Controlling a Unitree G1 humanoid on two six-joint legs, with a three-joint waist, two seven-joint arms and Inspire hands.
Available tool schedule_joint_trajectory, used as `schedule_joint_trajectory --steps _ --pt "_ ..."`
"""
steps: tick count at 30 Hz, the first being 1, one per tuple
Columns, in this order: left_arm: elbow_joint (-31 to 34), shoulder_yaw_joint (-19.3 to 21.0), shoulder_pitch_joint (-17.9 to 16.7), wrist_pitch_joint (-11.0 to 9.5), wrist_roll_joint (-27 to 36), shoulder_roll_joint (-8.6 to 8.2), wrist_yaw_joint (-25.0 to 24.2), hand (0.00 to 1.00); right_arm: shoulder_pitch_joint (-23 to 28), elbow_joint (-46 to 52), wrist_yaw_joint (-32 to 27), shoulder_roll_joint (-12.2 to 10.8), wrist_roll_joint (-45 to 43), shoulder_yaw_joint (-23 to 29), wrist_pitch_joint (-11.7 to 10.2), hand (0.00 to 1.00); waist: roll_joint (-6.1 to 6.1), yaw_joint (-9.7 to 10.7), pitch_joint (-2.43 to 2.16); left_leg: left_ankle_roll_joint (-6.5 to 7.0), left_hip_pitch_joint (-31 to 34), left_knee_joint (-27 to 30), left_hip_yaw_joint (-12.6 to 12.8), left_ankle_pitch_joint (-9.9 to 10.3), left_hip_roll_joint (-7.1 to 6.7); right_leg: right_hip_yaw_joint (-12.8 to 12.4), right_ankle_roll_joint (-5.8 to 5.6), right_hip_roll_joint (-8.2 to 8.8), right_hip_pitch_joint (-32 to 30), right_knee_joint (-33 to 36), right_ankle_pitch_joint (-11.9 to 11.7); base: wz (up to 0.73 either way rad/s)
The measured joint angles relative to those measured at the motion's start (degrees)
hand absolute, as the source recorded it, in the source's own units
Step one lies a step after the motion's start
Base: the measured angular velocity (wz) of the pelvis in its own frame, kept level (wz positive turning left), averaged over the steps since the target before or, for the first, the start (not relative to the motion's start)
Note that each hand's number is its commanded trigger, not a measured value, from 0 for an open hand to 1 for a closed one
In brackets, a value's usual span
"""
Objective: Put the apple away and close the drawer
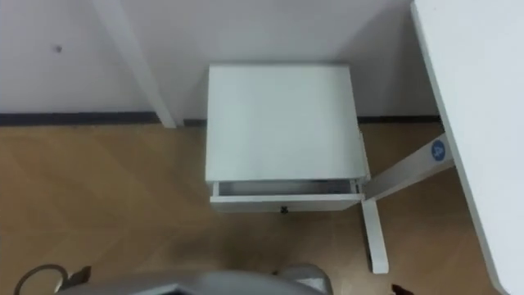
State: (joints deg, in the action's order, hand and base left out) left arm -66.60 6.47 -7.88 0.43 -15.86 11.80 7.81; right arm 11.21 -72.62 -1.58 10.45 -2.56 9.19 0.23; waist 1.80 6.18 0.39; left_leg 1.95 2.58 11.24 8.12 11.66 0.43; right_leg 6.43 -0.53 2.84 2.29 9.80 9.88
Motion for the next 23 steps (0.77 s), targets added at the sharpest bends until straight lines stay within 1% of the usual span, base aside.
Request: schedule_joint_trajectory --steps 1,2,3,4,5,6,7,8,10,11,16,17,20,21,23 --pt "0.1 0.0 -0.3 -0.3 0.0 -0.03 0.1 0.0 -0.2 -1.2 1.1 0.0 -0.6 0.0 -0.1 0.0 0.16 -0.9 -0.48 0.23 -1.4 -0.5 1.2 -1.2 -0.2 0.9 -0.36 0.21 -0.4 0.8 0.2 -0.18" --pt "0.0 0.0 -0.6 -0.3 0.0 -0.04 0.0 0.0 -0.7 -1.6 2.0 0.0 -0.7 0.0 -0.3 0.0 -0.08 -2.1 -0.29 0.24 -2.6 -0.4 0.9 -1.2 -0.2 2.7 -0.67 0.1 -0.1 1.2 0.6 -0.31" --pt "0.0 -0.1 -1.2 -0.3 0.0 -0.07 0.0 0.0 -0.9 -1.6 2.2 0.0 -0.9 0.0 -0.6 0.0 -0.08 -2.3 -0.39 0.24 -3.0 -0.4 0.2 -1.2 -0.22 3.5 -0.59 -0.09 0.2 1.0 0.6 -0.41" --pt "-0.2 -0.1 -2.0 -0.1 0.0 -0.14 -0.3 0.0 -1.5 -1.3 2.5 0.0 -1.2 0.0 -1.4 0.0 -0.02 -2.7 -0.33 0.22 -3.5 -0.4 -1.8 -1.1 -0.36 4.7 -0.26 -0.04 1.0 0.0 0.3 -0.36" --pt "-0.5 -0.1 -2.1 0.1 0.0 -0.22 -1.0 0.0 -1.7 -1.0 2.6 0.1 -1.5 -0.1 -1.6 0.0 0.0 -2.8 -0.32 0.04 -3.5 -0.3 -2.3 -1.0 -0.52 5.3 -0.09 0.33 2.1 -0.6 -0.2 -0.27" --pt "-0.6 0.0 -2.3 0.2 0.0 -0.25 -1.3 0.0 -1.8 -0.9 2.7 0.2 -1.6 -0.1 -1.5 0.0 -0.06 -2.6 -0.21 0.0 -3.4 -0.2 -2.0 -1.0 -0.56 5.4 -0.11 0.37 2.5 -0.8 -0.2 0.12" --pt "-0.9 0.0 -2.2 0.2 0.0 -0.3 -1.9 0.0 -1.6 -1.1 3.0 0.3 -1.6 -0.1 -1.3 0.0 -0.23 -1.7 -0.34 -0.02 -3.7 -0.1 -1.5 -0.9 -0.62 5.4 -0.11 0.31 3.1 -0.9 -0.2 0.34" --pt "-0.9 0.0 -1.6 0.1 0.0 -0.31 -2.2 0.0 -1.5 -1.3 3.3 0.4 -1.9 -0.1 -0.6 0.0 -0.58 -1.5 0.0 -0.02 -4.7 -0.8 -0.5 -0.9 -0.52 5.2 -0.18 0.14 3.3 -0.9 -0.1 0.32" --pt "-0.8 0.0 -1.5 -0.2 0.0 -0.37 -2.3 0.0 -1.5 -1.6 4.2 0.3 -2.4 -0.2 0.2 0.0 -0.85 -1.7 0.04 -0.02 -5.5 -1.5 -0.1 -0.9 -0.26 5.1 -0.34 0.02 3.7 -1.0 0.0 -0.09" --pt "-0.8 0.0 -1.5 -0.2 0.0 -0.43 -2.5 0.0 -1.7 -1.7 4.5 0.3 -2.4 -0.2 0.2 0.0 -1.02 -1.7 0.06 -0.02 -5.6 -1.5 0.2 -0.9 -0.27 5.2 -0.34 0.04 3.8 -1.0 0.0 -0.19" --pt "-1.0 0.0 -1.5 -0.2 0.0 -0.41 -4.3 0.0 -2.0 -2.5 6.3 0.3 -2.5 -0.1 0.1 0.0 -1.06 -1.6 0.12 -0.02 -5.9 -1.6 0.8 -0.9 -0.45 5.1 -0.34 0.05 4.2 -0.9 0.0 -0.04" --pt "-0.9 0.0 -1.5 -0.2 0.0 -0.42 -4.7 0.0 -2.0 -2.5 6.6 0.3 -2.4 -0.1 0.2 0.0 -1.07 -1.6 0.11 -0.02 -6.0 -1.6 1.1 -0.9 -0.51 4.9 -0.34 0.11 4.2 -0.9 0.0 0.0" --pt "-1.0 0.0 -1.7 -0.1 0.0 -0.41 -5.2 0.0 -2.1 -2.6 7.3 0.4 -2.4 -0.1 0.6 0.0 -1.04 -1.6 0.07 -0.02 -6.0 -1.5 1.2 -0.9 -0.72 4.9 -0.38 0.25 4.1 -0.9 0.0 0.0" --pt "-1.0 0.0 -1.7 -0.1 0.0 -0.41 -5.2 0.0 -2.1 -2.7 7.6 0.3 -2.4 -0.1 0.6 0.0 -1.01 -1.6 0.07 -0.01 -6.0 -1.5 1.2 -0.9 -0.77 4.8 -0.44 0.29 4.1 -0.9 0.1 0.0" --pt "-1.3 0.0 -1.6 -0.1 0.0 -0.42 -5.9 0.0 -2.1 -2.9 8.3 0.3 -2.4 -0.1 0.8 0.0 -0.9 -1.6 0.16 0.21 -5.9 -1.5 1.2 -0.8 -1.11 4.8 -0.91 0.55 4.1 -0.9 0.4 0.0"
